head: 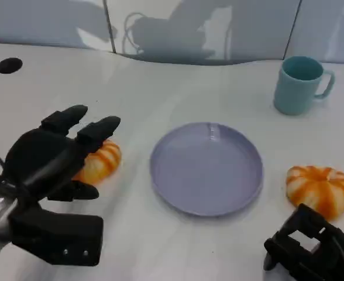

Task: Grasp the bread from the table and place it into the plate.

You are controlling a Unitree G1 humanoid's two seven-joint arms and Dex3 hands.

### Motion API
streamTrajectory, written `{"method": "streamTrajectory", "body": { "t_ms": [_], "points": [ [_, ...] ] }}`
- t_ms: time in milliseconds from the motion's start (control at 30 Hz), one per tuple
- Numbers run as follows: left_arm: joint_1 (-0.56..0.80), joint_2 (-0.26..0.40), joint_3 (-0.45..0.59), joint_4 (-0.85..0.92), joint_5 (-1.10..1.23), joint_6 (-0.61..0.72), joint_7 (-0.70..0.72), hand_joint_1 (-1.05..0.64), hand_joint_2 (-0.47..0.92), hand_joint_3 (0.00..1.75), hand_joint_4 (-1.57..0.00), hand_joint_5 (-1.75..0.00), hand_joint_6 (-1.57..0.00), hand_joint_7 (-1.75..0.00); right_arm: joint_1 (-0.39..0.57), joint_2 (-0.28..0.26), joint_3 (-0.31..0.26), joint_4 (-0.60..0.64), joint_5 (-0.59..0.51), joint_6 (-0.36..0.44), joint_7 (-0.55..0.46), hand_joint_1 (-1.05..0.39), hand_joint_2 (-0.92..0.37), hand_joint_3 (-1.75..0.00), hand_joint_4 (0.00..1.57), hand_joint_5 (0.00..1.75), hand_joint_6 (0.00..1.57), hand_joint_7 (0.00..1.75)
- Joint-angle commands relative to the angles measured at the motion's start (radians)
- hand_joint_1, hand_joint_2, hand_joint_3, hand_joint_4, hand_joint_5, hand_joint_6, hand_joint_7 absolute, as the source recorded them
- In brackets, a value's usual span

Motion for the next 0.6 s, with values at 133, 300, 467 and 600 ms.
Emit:
{"method": "streamTrajectory", "body": {
  "t_ms": [133,300,467,600],
  "points": [
    [-0.127,0.009,-0.125,0.188,0.004,0.071,-0.003,-0.66,0.84,0.01,-0.03,-0.03,-0.10,0.00,0.019,-0.010,-0.003,-0.033,0.011,0.002,-0.001,-0.66,-0.92,-0.11,0.75,1.57,0.66,1.39],
    [-0.254,-0.021,-0.211,0.378,0.008,0.114,-0.029,-0.67,0.87,0.01,-0.02,-0.02,-0.06,0.00,0.020,-0.011,-0.006,-0.035,0.017,0.008,0.001,-0.68,-0.92,-0.09,0.76,1.56,0.68,1.38],
    [-0.392,-0.079,-0.292,0.607,0.006,0.155,0.001,-0.66,0.86,0.00,-0.03,-0.02,-0.07,-0.01,0.023,-0.014,-0.008,-0.037,0.020,0.005,0.008,-0.66,-0.92,-0.11,0.75,1.58,0.66,1.40],
    [-0.470,-0.124,-0.323,0.733,-0.021,0.189,-0.005,-0.63,0.86,0.00,-0.02,-0.01,-0.05,0.00,0.022,-0.017,-0.013,-0.036,0.030,0.018,0.006,-0.67,-0.92,-0.08,0.76,1.56,0.67,1.38]
  ]
}}
